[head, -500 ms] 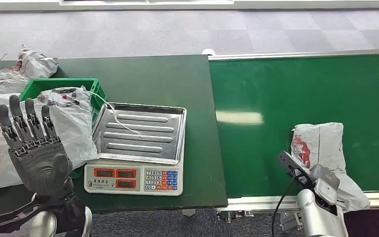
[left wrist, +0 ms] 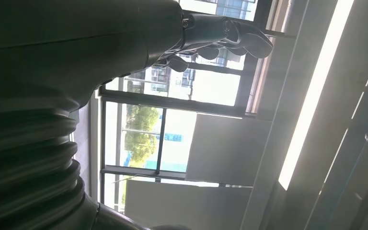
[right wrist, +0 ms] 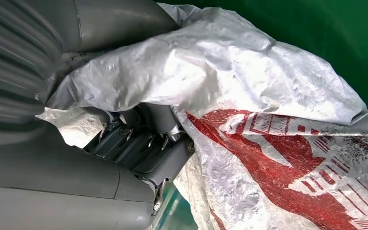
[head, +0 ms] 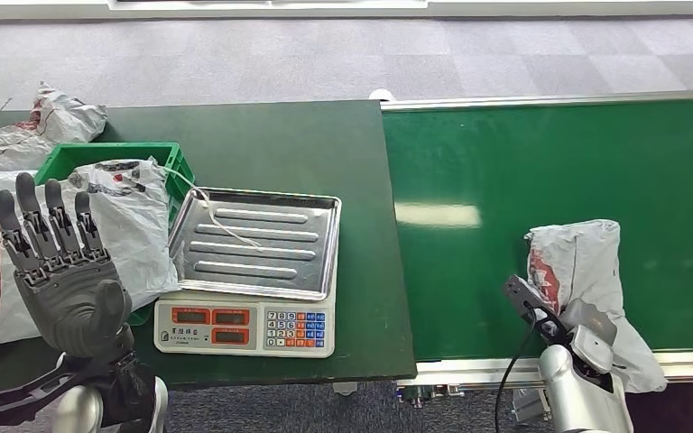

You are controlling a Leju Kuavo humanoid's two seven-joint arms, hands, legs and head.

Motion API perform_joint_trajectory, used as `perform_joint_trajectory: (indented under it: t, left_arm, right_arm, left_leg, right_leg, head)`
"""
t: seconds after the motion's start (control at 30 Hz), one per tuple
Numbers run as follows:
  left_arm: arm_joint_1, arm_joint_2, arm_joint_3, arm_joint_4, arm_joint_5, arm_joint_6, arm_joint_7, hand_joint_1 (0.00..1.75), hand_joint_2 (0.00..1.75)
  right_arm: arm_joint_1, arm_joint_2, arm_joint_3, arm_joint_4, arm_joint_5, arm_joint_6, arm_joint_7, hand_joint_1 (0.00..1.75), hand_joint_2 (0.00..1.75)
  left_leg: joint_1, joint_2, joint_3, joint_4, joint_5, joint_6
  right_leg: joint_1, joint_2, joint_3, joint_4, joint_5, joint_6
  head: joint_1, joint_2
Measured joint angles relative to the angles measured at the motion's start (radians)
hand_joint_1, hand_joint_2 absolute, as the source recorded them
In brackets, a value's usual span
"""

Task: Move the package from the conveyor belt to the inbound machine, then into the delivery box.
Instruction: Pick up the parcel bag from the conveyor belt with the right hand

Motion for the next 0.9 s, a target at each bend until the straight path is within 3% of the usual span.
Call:
perform_joint_trajectory:
  t: [0.5, 0.57, 0.7, 0.8, 0.9]
  left_arm:
    - [0.000, -0.002, 0.000, -0.002, 0.003, 0.006, -0.001, 0.00, 1.75]
    - [0.000, -0.003, 0.000, -0.003, 0.007, 0.005, -0.002, 0.00, 1.75]
    - [-0.015, -0.010, -0.006, 0.023, 0.013, -0.010, -0.008, 0.00, 1.75]
    - [-0.028, -0.012, -0.018, 0.042, 0.013, 0.006, -0.015, 0.00, 1.75]
    - [-0.035, -0.011, -0.030, 0.057, 0.015, 0.017, -0.019, 0.00, 1.75]
  right_arm:
    - [0.005, 0.006, 0.015, -0.037, -0.007, -0.038, 0.004, 1.75, 1.75]
    - [-0.008, 0.013, 0.018, -0.068, 0.021, -0.130, 0.000, 1.75, 1.75]
    - [-0.156, 0.039, 0.027, -0.188, 0.131, -0.484, 0.006, 1.75, 1.75]
    - [-0.269, 0.042, 0.032, -0.212, 0.148, -0.543, 0.008, 1.75, 1.75]
    - [-0.314, 0.045, 0.035, -0.212, 0.148, -0.561, -0.002, 1.75, 1.75]
  left_leg:
    - [0.000, 0.000, -0.003, 0.000, 0.000, 0.000]
    - [0.000, 0.000, -0.008, 0.000, 0.000, 0.000]
    - [-0.003, 0.006, -0.005, 0.000, 0.002, 0.000]
    - [-0.002, 0.004, 0.001, 0.000, 0.003, -0.001]
    - [-0.002, 0.003, 0.000, 0.000, 0.002, -0.001]
  right_leg:
    - [0.000, 0.000, 0.000, 0.000, 0.000, 0.000]
    - [-0.001, 0.000, 0.000, 0.001, 0.000, 0.000]
    - [-0.003, 0.004, -0.006, 0.002, 0.002, 0.000]
    - [-0.001, 0.003, -0.002, 0.002, 0.003, 0.000]
    - [-0.002, 0.002, -0.002, 0.002, 0.003, 0.000]
  head:
    - [0.000, 0.000]
    - [0.000, 0.000]
    - [0.000, 0.000]
    - [0.000, 0.000]
    - [0.000, 0.000]
